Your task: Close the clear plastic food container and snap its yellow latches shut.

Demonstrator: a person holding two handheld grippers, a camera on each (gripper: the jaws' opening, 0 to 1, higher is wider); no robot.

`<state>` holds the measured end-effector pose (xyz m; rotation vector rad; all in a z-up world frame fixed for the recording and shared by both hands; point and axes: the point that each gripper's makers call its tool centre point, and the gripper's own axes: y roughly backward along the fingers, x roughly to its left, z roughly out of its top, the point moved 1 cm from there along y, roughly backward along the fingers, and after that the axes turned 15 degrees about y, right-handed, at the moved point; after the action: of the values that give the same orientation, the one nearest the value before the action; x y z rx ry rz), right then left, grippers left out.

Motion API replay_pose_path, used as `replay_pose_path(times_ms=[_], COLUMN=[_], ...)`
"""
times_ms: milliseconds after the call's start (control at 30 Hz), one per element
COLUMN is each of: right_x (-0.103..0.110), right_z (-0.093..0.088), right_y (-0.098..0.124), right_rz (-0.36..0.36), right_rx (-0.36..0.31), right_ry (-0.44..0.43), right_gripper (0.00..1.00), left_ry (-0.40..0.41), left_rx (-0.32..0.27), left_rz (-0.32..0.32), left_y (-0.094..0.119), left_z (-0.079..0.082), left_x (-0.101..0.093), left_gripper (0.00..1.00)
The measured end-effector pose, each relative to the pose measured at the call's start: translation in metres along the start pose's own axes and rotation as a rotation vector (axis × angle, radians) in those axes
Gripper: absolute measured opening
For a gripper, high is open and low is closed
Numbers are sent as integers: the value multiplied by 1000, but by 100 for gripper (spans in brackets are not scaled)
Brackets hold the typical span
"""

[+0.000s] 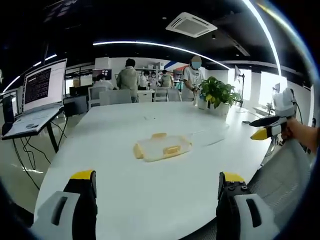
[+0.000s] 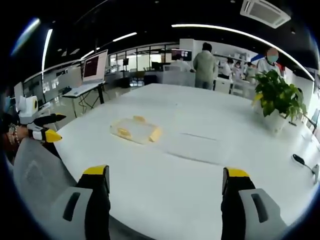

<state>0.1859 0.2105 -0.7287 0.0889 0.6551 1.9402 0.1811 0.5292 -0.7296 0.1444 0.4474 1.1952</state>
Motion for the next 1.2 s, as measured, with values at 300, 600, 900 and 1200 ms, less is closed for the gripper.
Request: replay_pose_path(times_ms=[300,600,900,1200], right_x=[1,3,2,3], right_z=[1,-1,-3,-5], right_y=[0,0,-1,-1], right_rz=[4,14,17,19], right_rx=[1,17,27,35], right_ry=[11,23,38,44], right_gripper=[89,87,85,85], left_ry=[27,22,15,12], left_rx=[24,41,51,58], left_rz=[-3,-6,-17,-13], left_y=[0,0,-1,-1], left_z=[-3,-6,-7,-8], left_x=[0,-1,-4,-4], left_gripper=[99,99,99,99])
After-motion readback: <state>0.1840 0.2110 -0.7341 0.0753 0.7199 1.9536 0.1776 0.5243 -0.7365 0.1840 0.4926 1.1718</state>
